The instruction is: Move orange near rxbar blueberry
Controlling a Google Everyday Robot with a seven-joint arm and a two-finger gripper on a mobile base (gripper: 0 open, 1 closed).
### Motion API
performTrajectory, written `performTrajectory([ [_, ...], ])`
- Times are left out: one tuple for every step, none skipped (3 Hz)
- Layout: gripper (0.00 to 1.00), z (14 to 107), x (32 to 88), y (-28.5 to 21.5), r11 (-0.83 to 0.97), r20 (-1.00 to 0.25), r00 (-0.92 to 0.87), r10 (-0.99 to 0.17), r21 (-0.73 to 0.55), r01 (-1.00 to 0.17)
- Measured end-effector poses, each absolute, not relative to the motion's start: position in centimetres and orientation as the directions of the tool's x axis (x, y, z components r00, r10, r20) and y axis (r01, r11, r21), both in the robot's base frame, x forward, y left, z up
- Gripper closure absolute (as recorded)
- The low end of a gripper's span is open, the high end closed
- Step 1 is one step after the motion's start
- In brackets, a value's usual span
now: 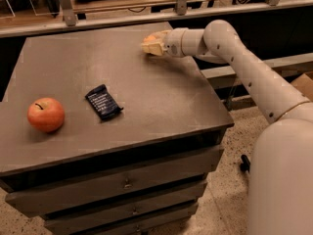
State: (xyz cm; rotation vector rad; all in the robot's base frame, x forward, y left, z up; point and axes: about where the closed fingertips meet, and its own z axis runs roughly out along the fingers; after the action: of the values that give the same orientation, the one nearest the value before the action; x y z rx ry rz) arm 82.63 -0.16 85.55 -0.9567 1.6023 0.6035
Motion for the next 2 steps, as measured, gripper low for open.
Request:
performTrajectory([
  [0.93,85.39,82.61,0.30,0.536,-0.963,-0.053,-0.265,-0.102,-0.838],
  [1.00,85.31,82.59,0.53,0.533,-0.963,-0.053,-0.265,-0.100,-0.840],
])
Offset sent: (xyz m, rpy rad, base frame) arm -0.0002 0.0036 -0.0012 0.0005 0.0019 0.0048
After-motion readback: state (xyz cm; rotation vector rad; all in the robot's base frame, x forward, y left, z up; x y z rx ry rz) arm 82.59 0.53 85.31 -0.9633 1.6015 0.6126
